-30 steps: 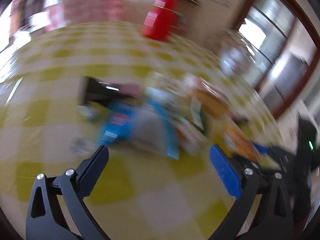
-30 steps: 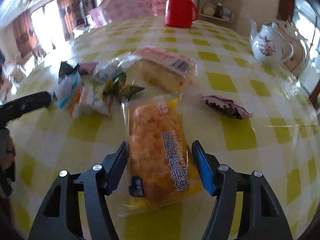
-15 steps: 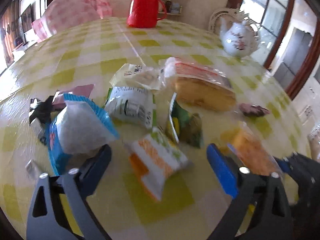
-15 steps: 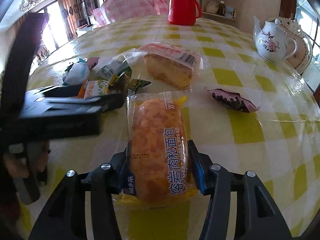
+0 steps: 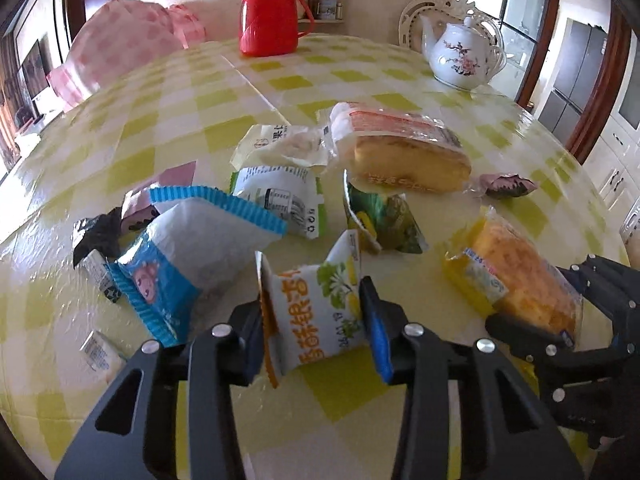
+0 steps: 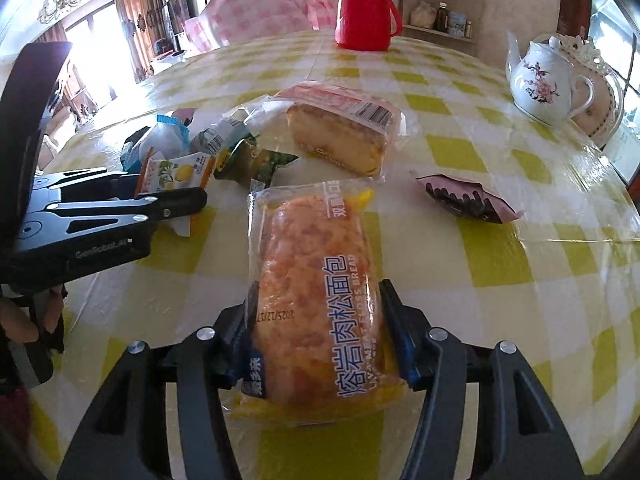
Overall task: Organize snacks
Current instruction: 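Grasp the white-and-green printed snack bag with the left tool while the right tool holds the bread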
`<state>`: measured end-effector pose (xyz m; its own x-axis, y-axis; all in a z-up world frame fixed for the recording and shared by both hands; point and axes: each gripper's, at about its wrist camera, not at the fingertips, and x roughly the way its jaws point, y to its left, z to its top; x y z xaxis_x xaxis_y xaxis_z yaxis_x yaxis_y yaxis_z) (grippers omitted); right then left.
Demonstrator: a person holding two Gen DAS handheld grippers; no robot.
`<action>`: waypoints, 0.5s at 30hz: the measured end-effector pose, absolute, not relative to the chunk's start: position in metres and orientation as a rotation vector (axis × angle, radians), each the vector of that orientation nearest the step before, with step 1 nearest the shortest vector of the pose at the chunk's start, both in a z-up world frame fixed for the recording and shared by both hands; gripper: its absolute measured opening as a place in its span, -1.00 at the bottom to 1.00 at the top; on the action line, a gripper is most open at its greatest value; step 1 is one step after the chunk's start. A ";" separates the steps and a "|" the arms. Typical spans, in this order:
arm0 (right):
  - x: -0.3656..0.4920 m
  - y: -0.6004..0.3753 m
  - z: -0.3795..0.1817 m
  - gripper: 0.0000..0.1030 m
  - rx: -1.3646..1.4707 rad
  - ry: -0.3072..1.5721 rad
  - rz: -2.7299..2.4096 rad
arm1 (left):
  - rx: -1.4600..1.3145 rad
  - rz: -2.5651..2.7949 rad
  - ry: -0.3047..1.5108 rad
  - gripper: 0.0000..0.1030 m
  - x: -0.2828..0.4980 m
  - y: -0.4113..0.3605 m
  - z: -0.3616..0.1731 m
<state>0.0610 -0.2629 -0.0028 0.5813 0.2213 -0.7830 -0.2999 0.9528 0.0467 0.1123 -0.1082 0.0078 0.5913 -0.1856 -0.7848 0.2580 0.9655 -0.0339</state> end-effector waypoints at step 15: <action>0.018 -0.251 0.023 -0.08 -0.112 0.727 0.185 | 0.072 -0.194 0.733 -0.26 0.066 -0.082 0.041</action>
